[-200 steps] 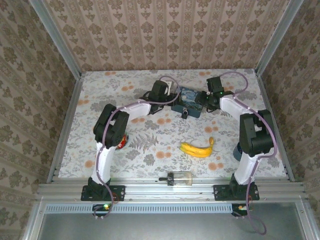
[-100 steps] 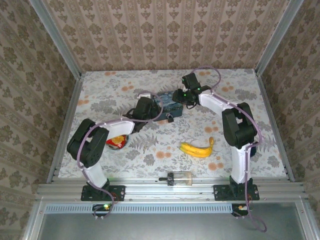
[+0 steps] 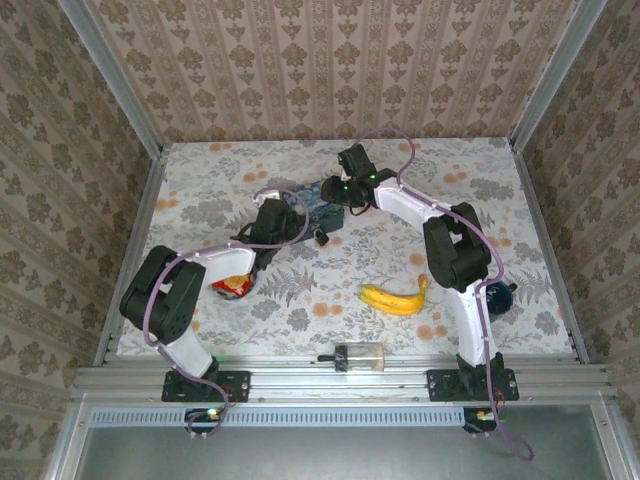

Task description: Unlock a padlock with a key

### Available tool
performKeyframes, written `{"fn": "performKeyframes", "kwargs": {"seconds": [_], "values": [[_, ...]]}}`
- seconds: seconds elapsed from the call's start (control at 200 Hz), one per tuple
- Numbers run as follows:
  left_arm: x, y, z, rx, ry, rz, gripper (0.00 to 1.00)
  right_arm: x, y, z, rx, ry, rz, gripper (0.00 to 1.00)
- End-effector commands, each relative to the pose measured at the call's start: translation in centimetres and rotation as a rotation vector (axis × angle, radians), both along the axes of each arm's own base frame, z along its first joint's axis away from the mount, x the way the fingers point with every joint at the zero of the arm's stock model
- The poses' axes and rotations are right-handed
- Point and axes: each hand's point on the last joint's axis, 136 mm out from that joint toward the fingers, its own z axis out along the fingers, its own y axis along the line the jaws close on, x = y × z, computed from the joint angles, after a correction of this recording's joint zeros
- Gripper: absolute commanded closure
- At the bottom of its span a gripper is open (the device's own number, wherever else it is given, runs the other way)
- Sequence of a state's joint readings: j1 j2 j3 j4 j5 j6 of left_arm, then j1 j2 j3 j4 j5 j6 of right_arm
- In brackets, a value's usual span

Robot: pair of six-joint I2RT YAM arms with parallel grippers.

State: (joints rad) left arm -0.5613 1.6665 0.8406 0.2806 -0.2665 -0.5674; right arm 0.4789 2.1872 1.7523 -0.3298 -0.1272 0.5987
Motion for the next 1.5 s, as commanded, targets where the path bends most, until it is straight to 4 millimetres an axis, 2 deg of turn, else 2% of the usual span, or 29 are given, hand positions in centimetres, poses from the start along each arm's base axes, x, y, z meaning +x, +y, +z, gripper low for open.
{"fn": "performKeyframes", "kwargs": {"seconds": [0.0,0.2,0.33,0.47,0.63,0.705,0.825,0.925,1.02,1.12,1.185,1.335,1.495], "values": [[1.3,-2.7,3.9,-0.079,-0.095,-0.104,0.60,-4.0,4.7,-1.2,0.058,0.096,0.105,0.53],[1.4,-2.2,4.2,-0.077,-0.097,-0.094,0.58,-3.3,3.5,0.2,-0.001,0.053,0.131,0.49],[1.0,-1.7,4.3,-0.090,-0.103,-0.078,0.57,-2.9,2.0,1.8,-0.066,0.009,0.141,0.43],[0.6,-1.6,5.2,-0.115,-0.114,-0.076,0.54,-3.6,0.5,3.8,-0.131,-0.043,0.161,0.40],[-0.4,-0.5,7.4,-0.144,-0.149,-0.053,0.39,-6.1,-1.0,5.8,-0.164,-0.101,0.190,0.39],[-1.2,0.6,8.4,-0.146,-0.159,-0.030,0.25,-8.0,-1.5,6.3,-0.171,-0.120,0.220,0.38],[-2.8,2.7,9.8,-0.132,-0.176,0.010,0.01,-11.6,-1.0,6.6,-0.224,-0.150,0.318,0.39],[-4.5,4.9,10.1,-0.110,-0.176,0.044,0.00,-15.1,0.2,6.0,-0.299,-0.162,0.445,0.41],[-6.5,7.2,9.3,-0.096,-0.162,0.088,0.00,-18.1,2.0,5.0,-0.368,-0.163,0.577,0.43],[-8.8,9.2,8.4,-0.100,-0.155,0.113,0.00,-21.7,3.6,3.0,-0.418,-0.114,0.733,0.46],[-10.3,10.4,7.8,-0.106,-0.142,0.131,0.00,-23.2,4.6,1.7,-0.429,-0.092,0.810,0.49],[-12.9,14.1,6.9,-0.114,-0.128,0.233,0.00,-24.9,6.1,-1.2,-0.467,-0.026,0.910,0.53],[-14.5,16.3,6.5,-0.134,-0.159,0.316,0.00,-24.7,7.2,-3.1,-0.534,-0.026,0.964,0.53]]}}
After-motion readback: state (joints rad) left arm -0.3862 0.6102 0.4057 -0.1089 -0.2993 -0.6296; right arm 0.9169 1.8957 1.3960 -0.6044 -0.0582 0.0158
